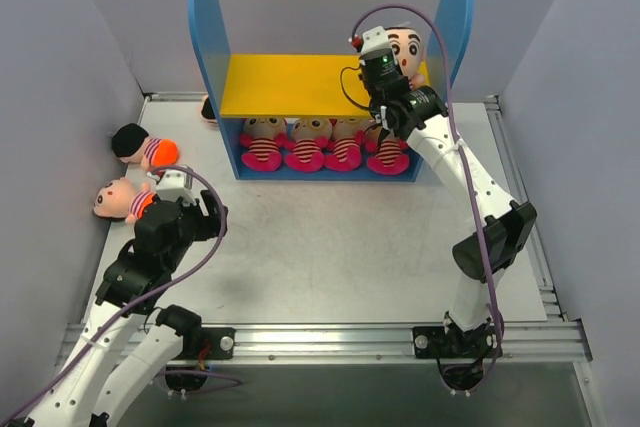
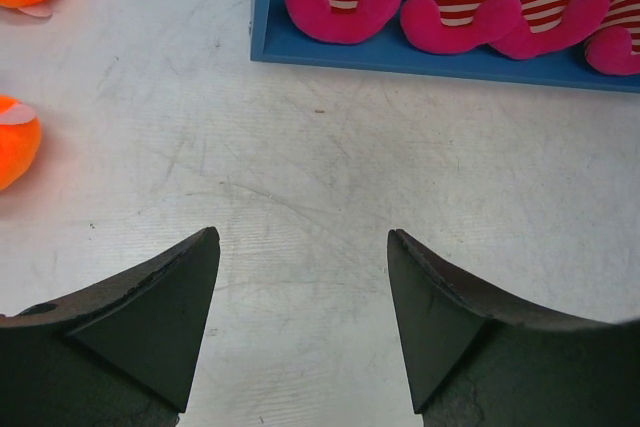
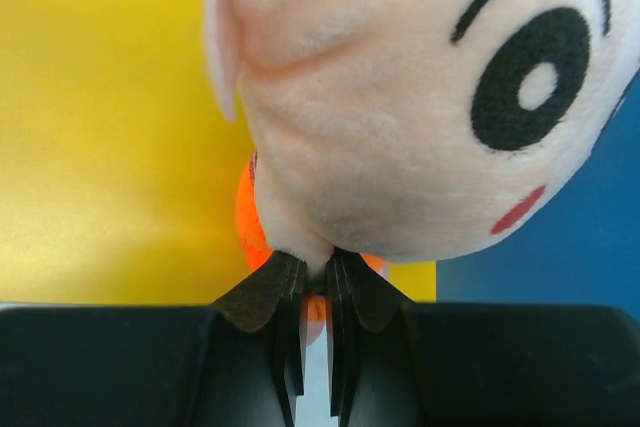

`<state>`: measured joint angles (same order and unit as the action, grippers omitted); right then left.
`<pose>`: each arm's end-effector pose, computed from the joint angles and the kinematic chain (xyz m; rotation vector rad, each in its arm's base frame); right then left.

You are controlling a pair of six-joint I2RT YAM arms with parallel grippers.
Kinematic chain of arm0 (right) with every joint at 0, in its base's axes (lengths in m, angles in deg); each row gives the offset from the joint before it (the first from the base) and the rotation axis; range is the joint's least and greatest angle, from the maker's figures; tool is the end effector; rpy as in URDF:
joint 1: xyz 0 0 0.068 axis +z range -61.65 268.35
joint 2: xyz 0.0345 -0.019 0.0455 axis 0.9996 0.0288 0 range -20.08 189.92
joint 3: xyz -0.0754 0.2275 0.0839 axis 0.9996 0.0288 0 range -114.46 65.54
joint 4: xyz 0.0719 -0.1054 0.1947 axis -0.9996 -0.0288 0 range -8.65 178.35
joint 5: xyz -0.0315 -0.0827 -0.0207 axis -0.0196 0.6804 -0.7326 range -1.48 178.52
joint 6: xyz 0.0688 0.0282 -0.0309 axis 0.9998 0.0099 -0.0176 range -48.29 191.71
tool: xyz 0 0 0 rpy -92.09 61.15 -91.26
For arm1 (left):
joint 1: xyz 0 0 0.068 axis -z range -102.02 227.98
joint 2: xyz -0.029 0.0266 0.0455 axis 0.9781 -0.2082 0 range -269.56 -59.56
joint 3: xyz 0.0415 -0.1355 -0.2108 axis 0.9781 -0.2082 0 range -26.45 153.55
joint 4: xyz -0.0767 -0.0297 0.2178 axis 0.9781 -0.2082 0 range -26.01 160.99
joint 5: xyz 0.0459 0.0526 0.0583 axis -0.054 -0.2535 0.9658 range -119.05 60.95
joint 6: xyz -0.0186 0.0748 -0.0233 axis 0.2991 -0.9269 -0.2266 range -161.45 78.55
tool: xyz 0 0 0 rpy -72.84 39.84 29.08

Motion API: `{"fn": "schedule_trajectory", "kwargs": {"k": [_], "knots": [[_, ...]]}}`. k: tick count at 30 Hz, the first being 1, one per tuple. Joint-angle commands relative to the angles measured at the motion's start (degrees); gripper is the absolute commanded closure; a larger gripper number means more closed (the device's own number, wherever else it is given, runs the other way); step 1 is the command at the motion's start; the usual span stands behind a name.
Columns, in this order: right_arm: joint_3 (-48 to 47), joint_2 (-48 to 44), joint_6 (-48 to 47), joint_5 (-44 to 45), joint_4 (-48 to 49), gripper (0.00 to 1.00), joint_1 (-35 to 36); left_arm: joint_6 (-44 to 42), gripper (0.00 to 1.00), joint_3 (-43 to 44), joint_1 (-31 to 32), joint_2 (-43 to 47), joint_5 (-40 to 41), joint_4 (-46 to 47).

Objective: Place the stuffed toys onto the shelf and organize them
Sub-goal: Place the stuffed toy onto shelf

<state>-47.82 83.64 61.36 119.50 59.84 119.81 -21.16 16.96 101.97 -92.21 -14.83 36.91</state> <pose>0.3645 0.1811 0.4027 -0.3135 1.8332 -0.2582 0.1378 -0.0427 0.2884 -0.0979 1.9713 -0.2603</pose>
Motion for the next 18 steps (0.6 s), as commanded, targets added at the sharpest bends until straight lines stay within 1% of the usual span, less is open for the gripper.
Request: {"fn": "schedule_trajectory", "kwargs": {"k": [1, 2, 3, 4, 9, 17, 18], "knots": [[-2.0, 1.6, 1.6, 3.9, -3.6, 0.91, -1.3, -1.0, 0.24, -0.1, -0.6, 0.1, -1.0, 2.2], [-2.3, 1.7, 2.2, 4.0, -3.7, 0.87, -1.5, -1.0, 0.24, -0.1, -0.7, 0.1, -1.1, 2.2], [-2.2, 1.8, 2.2, 4.0, -3.5, 0.75, -1.7, -1.0, 0.24, 0.0, -0.8, 0.1, -1.2, 2.2], [-2.1, 1.7, 2.2, 4.0, -3.3, 0.72, -1.8, -1.0, 0.24, 0.0, -0.8, 0.2, -1.2, 2.2], [-2.0, 1.5, 1.7, 3.3, -2.3, 0.65, -2.0, -1.0, 0.24, -0.1, -0.9, 0.2, -1.3, 2.2], [-0.5, 0.3, 1.0, 2.7, 0.2, 0.59, -2.1, -1.1, 0.24, -0.1, -1.0, 0.1, -1.4, 2.2], [-0.5, 0.2, 0.9, 2.6, 0.3, 0.57, -2.1, -1.1, 0.24, -0.1, -1.0, 0.1, -1.5, 2.2]]}}
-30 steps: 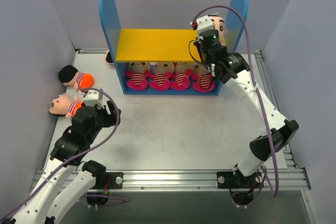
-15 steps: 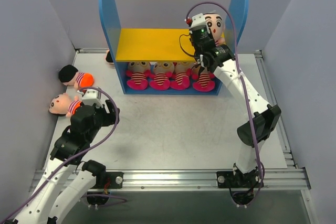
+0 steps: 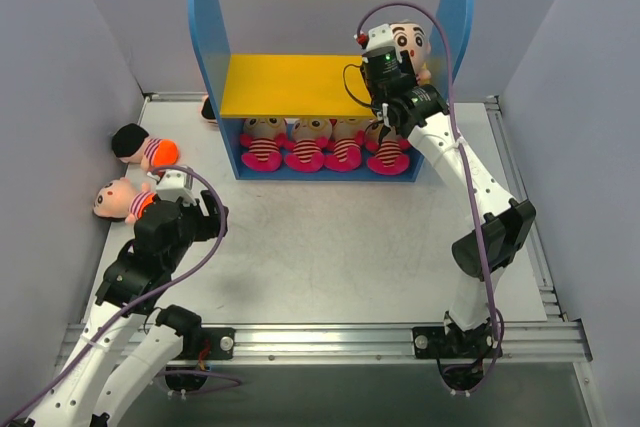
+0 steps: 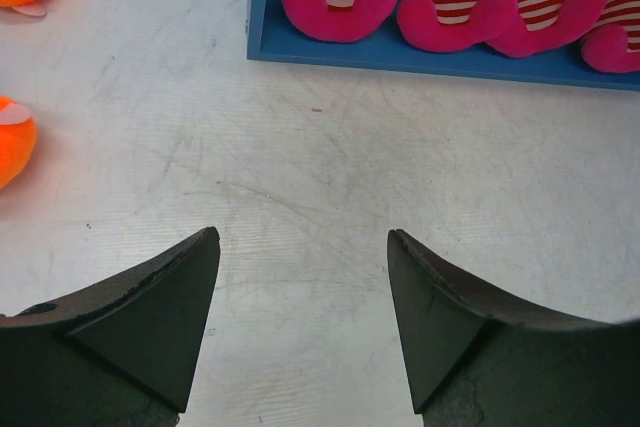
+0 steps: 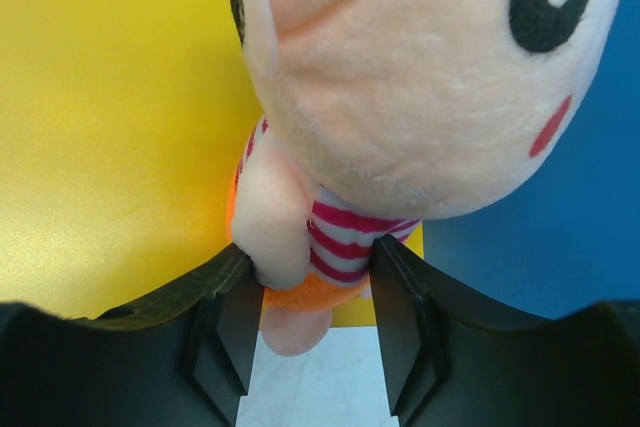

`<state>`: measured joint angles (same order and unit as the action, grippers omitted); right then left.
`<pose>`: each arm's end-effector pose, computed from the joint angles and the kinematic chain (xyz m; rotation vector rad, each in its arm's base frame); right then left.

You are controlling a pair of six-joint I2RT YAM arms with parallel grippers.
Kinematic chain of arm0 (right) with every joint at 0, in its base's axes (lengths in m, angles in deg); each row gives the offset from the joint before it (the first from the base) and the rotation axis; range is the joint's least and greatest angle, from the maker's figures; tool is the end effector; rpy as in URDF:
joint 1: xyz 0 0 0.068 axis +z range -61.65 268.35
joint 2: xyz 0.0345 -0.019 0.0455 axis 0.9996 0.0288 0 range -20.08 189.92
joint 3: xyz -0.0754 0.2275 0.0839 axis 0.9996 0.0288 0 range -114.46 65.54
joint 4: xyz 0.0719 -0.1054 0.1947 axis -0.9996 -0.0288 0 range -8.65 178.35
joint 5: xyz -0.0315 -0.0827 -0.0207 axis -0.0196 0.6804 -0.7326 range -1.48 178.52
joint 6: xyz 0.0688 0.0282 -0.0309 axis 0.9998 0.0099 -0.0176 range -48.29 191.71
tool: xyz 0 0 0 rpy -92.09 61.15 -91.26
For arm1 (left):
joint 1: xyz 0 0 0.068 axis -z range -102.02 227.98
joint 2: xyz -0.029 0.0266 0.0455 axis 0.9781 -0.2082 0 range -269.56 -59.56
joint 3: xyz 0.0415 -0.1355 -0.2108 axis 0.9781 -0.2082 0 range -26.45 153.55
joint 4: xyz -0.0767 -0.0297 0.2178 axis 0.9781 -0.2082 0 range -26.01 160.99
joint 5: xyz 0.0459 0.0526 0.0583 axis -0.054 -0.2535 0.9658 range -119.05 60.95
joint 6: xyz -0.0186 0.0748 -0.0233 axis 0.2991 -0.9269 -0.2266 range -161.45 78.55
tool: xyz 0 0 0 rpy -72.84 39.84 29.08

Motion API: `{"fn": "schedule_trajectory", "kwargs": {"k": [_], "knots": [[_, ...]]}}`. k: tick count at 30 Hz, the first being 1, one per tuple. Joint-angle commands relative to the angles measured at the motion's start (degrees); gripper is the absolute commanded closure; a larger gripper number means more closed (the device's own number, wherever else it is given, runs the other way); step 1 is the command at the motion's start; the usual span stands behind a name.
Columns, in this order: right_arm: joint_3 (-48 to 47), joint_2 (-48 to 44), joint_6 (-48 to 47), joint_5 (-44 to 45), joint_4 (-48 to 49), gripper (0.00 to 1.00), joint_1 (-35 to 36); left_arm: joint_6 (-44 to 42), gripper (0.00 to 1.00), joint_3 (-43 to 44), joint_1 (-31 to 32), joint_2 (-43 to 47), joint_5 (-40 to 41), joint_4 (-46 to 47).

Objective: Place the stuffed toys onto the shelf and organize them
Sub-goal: Place the stuffed toy onto shelf, then adjust the position of the stuffed toy

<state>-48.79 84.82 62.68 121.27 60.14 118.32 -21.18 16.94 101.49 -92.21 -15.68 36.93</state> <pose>0.3737 0.1721 0.4013 -0.2461 1.8385 -0.2883 0.1380 -0.0425 0.2883 -0.0962 1.9735 -0.2688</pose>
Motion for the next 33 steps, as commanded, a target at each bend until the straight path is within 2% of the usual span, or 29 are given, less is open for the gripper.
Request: {"fn": "schedule_trajectory", "kwargs": {"k": [1, 3, 8, 15, 20, 25, 28, 33], "knots": [[0.5, -1.1, -0.5, 0.7, 0.2, 0.55, -0.6, -1.1, 0.24, -0.1, -0.5, 0.1, -0.7, 2.2], [0.5, -1.2, -0.7, 0.1, 0.3, 0.49, -0.7, -1.2, 0.24, -0.2, -0.6, 0.1, -0.8, 2.2], [0.6, -1.0, -1.2, -1.1, 0.9, 0.45, -1.0, -1.3, 0.24, -0.2, -0.7, 0.2, -1.0, 2.2], [1.5, -1.4, -1.9, -2.9, 3.1, 0.30, -1.1, -1.4, 0.24, -0.2, -0.8, 0.3, -1.1, 2.3], [1.7, -0.9, -2.4, -3.5, 4.0, 0.30, -1.2, -1.5, 0.24, -0.3, -0.9, 0.3, -1.2, 2.5], [2.3, -0.8, -3.3, -4.2, 6.2, 0.39, -1.8, -1.6, 0.24, -0.3, -0.9, 0.3, -1.2, 2.6], [1.7, -1.0, -3.2, -5.8, 6.3, 0.39, -1.8, -1.6, 0.24, -0.3, -0.9, 0.4, -1.2, 2.6], [2.6, -4.4, -3.1, -15.8, 8.8, 0.34, -3.6, -1.7, 0.24, -0.3, -1.0, 0.5, -1.1, 2.6]]}}
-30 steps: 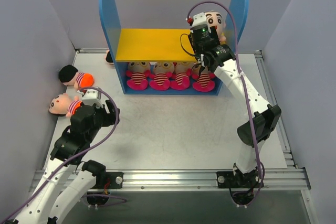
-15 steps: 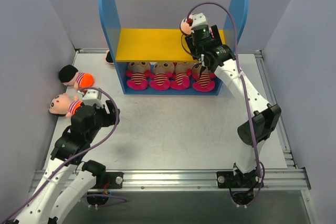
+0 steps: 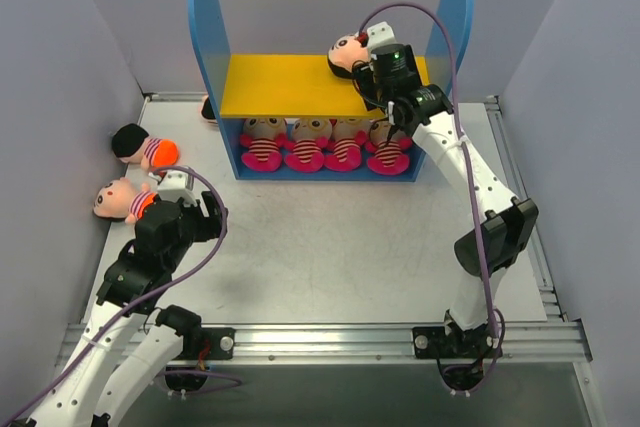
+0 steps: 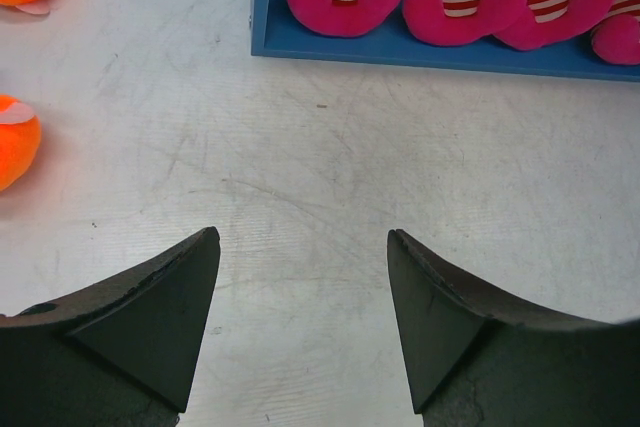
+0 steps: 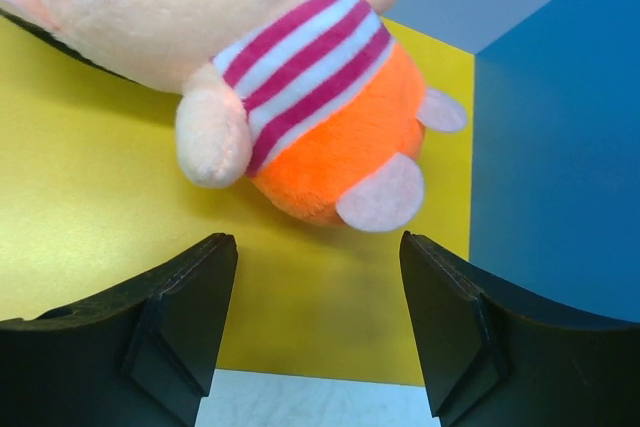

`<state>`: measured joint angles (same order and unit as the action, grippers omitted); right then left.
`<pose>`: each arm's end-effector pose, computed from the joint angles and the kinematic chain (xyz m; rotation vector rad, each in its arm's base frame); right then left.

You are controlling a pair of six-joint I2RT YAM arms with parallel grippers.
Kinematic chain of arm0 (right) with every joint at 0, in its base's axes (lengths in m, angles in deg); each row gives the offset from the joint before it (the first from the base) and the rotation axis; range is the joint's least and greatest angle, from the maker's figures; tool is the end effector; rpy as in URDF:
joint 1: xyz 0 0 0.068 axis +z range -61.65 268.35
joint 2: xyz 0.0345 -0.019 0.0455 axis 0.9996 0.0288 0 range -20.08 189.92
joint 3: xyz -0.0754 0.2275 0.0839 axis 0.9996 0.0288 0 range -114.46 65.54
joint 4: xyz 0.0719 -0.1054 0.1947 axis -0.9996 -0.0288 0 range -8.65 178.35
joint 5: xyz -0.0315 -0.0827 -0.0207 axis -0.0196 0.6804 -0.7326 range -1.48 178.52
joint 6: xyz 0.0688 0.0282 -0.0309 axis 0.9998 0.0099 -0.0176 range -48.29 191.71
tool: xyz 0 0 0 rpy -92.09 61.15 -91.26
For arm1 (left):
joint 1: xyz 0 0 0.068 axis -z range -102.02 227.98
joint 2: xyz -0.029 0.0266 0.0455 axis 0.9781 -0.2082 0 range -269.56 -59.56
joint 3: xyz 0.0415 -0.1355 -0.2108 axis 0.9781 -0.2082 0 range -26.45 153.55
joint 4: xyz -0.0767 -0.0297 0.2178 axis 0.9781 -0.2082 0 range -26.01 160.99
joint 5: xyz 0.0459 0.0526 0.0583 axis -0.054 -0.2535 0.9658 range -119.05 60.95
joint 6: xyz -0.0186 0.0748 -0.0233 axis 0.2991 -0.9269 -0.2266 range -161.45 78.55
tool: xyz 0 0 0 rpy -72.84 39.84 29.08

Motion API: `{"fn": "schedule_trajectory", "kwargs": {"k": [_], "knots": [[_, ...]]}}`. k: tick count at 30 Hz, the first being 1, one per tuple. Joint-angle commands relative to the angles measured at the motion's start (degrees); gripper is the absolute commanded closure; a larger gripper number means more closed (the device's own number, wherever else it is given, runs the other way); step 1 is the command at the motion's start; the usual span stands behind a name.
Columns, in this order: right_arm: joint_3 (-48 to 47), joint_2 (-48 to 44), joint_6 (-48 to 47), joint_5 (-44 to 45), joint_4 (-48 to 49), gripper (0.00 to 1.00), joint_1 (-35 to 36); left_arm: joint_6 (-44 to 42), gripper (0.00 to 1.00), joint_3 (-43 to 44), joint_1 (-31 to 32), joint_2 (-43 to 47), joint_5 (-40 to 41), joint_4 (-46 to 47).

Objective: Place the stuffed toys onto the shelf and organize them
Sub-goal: Adjust the position of the stuffed toy

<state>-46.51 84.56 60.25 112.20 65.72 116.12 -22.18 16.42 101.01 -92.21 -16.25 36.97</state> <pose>0.3839 0.1706 0.4009 -0.3318 1.7868 -0.1779 0.1386 -0.0422 0.2853 -0.0798 1.9827 -0.2583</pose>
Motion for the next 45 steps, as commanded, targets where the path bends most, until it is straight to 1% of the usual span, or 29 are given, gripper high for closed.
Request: {"fn": "schedule_trajectory", "kwargs": {"k": [1, 3, 8, 16, 23, 28, 31, 34, 37, 38, 39, 40, 43, 45], "knots": [[0.4, -4.6, -0.8, -8.6, 3.6, 0.33, -1.8, -0.7, 0.24, 0.2, -0.5, 0.4, -0.7, 2.6], [1.1, -5.7, -0.7, -14.1, 5.3, 0.30, -3.3, -0.7, 0.24, 0.2, -0.5, 0.4, -0.7, 2.5], [1.8, -6.6, -0.9, -19.4, 7.2, 0.30, -5.1, -0.7, 0.24, 0.2, -0.6, 0.5, -0.8, 2.6], [1.4, -5.4, -1.9, -20.9, 10.2, 0.29, -6.0, -0.8, 0.24, 0.2, -0.7, 0.5, -1.0, 2.6], [1.5, -2.4, -2.9, -20.9, 12.3, 0.30, -6.9, -0.9, 0.24, 0.1, -0.7, 0.5, -1.1, 2.6], [2.4, -0.8, -3.4, -20.8, 14.3, 0.32, -7.2, -0.9, 0.24, 0.2, -0.8, 0.7, -1.2, 2.6], [3.1, 0.0, -3.7, -21.3, 15.1, 0.35, -7.5, -0.9, 0.24, 0.2, -0.8, 0.7, -1.2, 2.6], [3.5, 0.4, -3.8, -22.4, 15.3, 0.41, -7.5, -0.9, 0.24, 0.1, -0.8, 0.7, -1.5, 2.6], [4.1, -0.2, -3.7, -23.2, 15.8, 0.61, -7.6, -0.9, 0.24, 0.2, -0.8, 0.9, -1.5, 2.6], [4.6, -0.5, -3.7, -23.2, 16.0, 0.73, -7.5, -0.9, 0.24, 0.1, -0.8, 0.9, -1.5, 2.6], [5.4, -0.8, -3.6, -23.2, 16.9, 0.79, -7.5, -0.9, 0.24, 0.2, -0.8, 0.9, -1.5, 2.6], [5.8, -1.6, -3.4, -23.2, 17.3, 0.89, -7.5, -0.9, 0.24, 0.2, -0.8, 0.9, -1.5, 2.6], [7.0, -3.1, -2.7, -23.2, 17.8, 1.00, -7.2, -0.9, 0.24, 0.0, -0.8, 1.0, -1.5, 2.7], [7.5, -4.1, -2.2, -21.2, 17.8, 1.00, -6.7, -0.9, 0.24, 0.1, -0.8, 1.1, -1.5, 2.7]]}}
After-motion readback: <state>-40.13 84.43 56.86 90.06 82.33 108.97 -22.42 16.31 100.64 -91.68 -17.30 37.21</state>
